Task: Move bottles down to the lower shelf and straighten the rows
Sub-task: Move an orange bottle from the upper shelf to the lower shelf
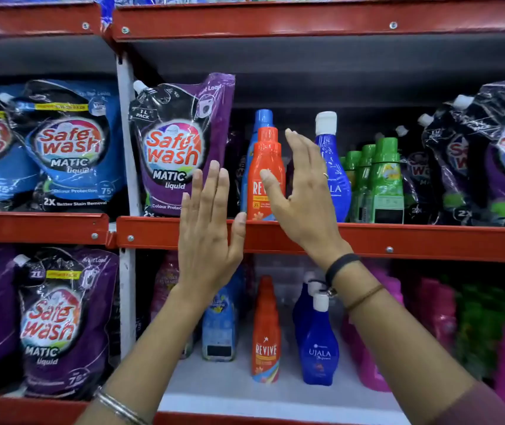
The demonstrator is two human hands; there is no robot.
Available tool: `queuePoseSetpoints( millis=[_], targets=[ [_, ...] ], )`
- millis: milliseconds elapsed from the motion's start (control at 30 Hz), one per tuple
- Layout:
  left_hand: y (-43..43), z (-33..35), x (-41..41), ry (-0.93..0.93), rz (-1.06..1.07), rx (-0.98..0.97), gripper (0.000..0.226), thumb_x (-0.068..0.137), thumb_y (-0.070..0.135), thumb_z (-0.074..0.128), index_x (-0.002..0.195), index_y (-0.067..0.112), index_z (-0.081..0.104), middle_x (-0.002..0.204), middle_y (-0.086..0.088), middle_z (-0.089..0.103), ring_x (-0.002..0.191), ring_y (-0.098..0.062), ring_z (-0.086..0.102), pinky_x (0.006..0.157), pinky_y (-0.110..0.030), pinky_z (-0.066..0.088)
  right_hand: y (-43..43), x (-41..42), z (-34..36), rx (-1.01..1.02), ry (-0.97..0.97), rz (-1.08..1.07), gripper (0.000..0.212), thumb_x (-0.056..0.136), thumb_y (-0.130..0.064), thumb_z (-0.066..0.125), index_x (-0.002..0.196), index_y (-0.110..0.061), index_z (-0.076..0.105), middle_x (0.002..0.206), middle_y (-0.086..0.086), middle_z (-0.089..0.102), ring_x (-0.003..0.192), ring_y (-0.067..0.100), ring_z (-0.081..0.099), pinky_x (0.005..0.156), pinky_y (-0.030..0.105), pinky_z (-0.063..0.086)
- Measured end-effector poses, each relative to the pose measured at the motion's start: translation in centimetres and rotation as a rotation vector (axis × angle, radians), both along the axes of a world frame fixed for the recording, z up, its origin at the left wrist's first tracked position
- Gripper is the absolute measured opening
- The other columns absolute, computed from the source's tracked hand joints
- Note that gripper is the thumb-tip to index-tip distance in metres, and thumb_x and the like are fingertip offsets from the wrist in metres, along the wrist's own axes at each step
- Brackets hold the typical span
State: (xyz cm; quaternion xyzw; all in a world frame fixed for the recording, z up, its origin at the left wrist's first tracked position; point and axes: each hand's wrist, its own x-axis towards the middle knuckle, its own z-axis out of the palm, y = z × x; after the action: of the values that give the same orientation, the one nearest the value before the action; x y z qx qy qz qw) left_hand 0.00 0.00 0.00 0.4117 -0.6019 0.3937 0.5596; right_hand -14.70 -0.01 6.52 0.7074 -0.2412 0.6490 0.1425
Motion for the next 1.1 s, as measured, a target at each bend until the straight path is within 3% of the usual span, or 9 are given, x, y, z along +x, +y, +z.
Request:
queuePoseSetpoints(
  millis=[100, 167, 267, 333, 433, 500, 767, 1000, 1100],
  targets=[
    [-0.9, -0.4, 0.9, -0.003, 0.0, 0.043, 0.062, 0.1, 0.034, 0.035, 0.154, 0.013, 0.013, 0.163, -0.006, 0.012, 0.151, -0.021, 0.0, 0.122, -0.051, 0.01, -0.5, 1.3, 0.6, 0.103, 0.037, -0.063, 0.071, 0.09, -0.029, 0.058, 0.149, -0.009, 0.024, 0.148, 0.014, 0.035, 0.136, 0.03, 0.038, 0.111, 0.034, 0.033],
    [-1.9, -1.0, 1.2, -0.012, 0.007, 0.079, 0.063, 0.1, 0.036, 0.033, 0.154, 0.015, 0.011, 0.164, -0.005, 0.01, 0.151, -0.018, -0.002, 0.123, -0.044, 0.002, -0.7, 1.9, 0.7, 0.167, 0.079, -0.159, 0.078, 0.09, -0.032, 0.058, 0.151, -0.009, 0.016, 0.142, 0.017, 0.04, 0.126, 0.035, 0.047, 0.101, 0.043, 0.042],
    [-3.2, -1.2, 1.6, -0.028, 0.095, 0.082, 0.062, 0.1, 0.04, 0.029, 0.154, 0.016, 0.011, 0.164, -0.004, 0.012, 0.151, -0.017, -0.001, 0.122, -0.036, -0.007, -1.1, 2.3, 1.0, 0.233, 0.114, -0.293, 0.082, 0.091, -0.038, 0.056, 0.151, -0.004, 0.011, 0.136, 0.02, 0.047, 0.118, 0.038, 0.053, 0.092, 0.043, 0.043],
    [-3.8, -1.3, 1.7, -0.033, 0.165, 0.061, 0.06, 0.101, 0.041, 0.026, 0.154, 0.015, 0.014, 0.163, -0.005, 0.015, 0.151, -0.016, 0.001, 0.122, -0.035, -0.007, -1.3, 2.4, 1.3, 0.268, 0.103, -0.321, 0.081, 0.09, -0.04, 0.058, 0.148, -0.001, 0.018, 0.137, 0.021, 0.047, 0.12, 0.038, 0.053, 0.093, 0.043, 0.043],
    [-4.1, -1.4, 1.7, -0.04, 0.2, 0.035, 0.059, 0.101, 0.041, 0.025, 0.154, 0.015, 0.016, 0.162, -0.005, 0.017, 0.15, -0.014, -0.001, 0.122, -0.036, -0.006, -1.6, 2.2, 1.6, 0.282, 0.019, -0.23, 0.064, 0.082, -0.042, 0.068, 0.129, -0.006, 0.043, 0.125, 0.016, 0.056, 0.112, 0.036, 0.057, 0.089, 0.042, 0.046],
    [-4.3, -1.4, 1.7, -0.05, 0.219, 0.026, 0.059, 0.101, 0.04, 0.025, 0.154, 0.014, 0.017, 0.162, -0.005, 0.018, 0.15, -0.015, 0.001, 0.122, -0.037, -0.005, -1.7, 2.0, 1.6, 0.288, -0.042, -0.155, 0.059, 0.078, -0.042, 0.072, 0.122, -0.008, 0.05, 0.119, 0.013, 0.059, 0.108, 0.032, 0.059, 0.088, 0.042, 0.05],
    [-4.2, -1.5, 1.7, -0.067, 0.268, 0.014, 0.058, 0.102, 0.039, 0.023, 0.153, 0.012, 0.02, 0.162, -0.005, 0.019, 0.15, -0.019, 0.006, 0.122, -0.038, -0.003, 0.3, -0.3, 1.7, 0.176, -0.349, 0.078, 0.069, 0.072, -0.037, 0.079, 0.13, -0.011, 0.052, 0.121, 0.004, 0.064, 0.107, 0.017, 0.062, 0.095, 0.033, 0.05],
    [-4.3, -1.6, 1.6, -0.066, 0.277, 0.0, 0.058, 0.102, 0.038, 0.026, 0.152, 0.011, 0.022, 0.161, -0.006, 0.023, 0.15, -0.018, 0.006, 0.122, -0.04, -0.003, 3.1, -3.6, -1.0, 0.293, -0.324, 0.218, 0.07, 0.067, -0.038, 0.083, 0.127, -0.014, 0.056, 0.115, -0.003, 0.068, 0.096, 0.007, 0.067, 0.084, 0.022, 0.055],
    [-4.2, -2.1, 1.6, -0.076, 0.274, 0.017, 0.058, 0.101, 0.037, 0.028, 0.153, 0.011, 0.022, 0.161, -0.006, 0.022, 0.15, -0.018, 0.006, 0.122, -0.041, -0.002, 3.7, -4.2, -4.0, 0.371, -0.291, 0.243, 0.066, 0.062, -0.036, 0.086, 0.119, -0.019, 0.057, 0.106, -0.013, 0.066, 0.09, 0.003, 0.066, 0.078, 0.023, 0.056]
  ],
)
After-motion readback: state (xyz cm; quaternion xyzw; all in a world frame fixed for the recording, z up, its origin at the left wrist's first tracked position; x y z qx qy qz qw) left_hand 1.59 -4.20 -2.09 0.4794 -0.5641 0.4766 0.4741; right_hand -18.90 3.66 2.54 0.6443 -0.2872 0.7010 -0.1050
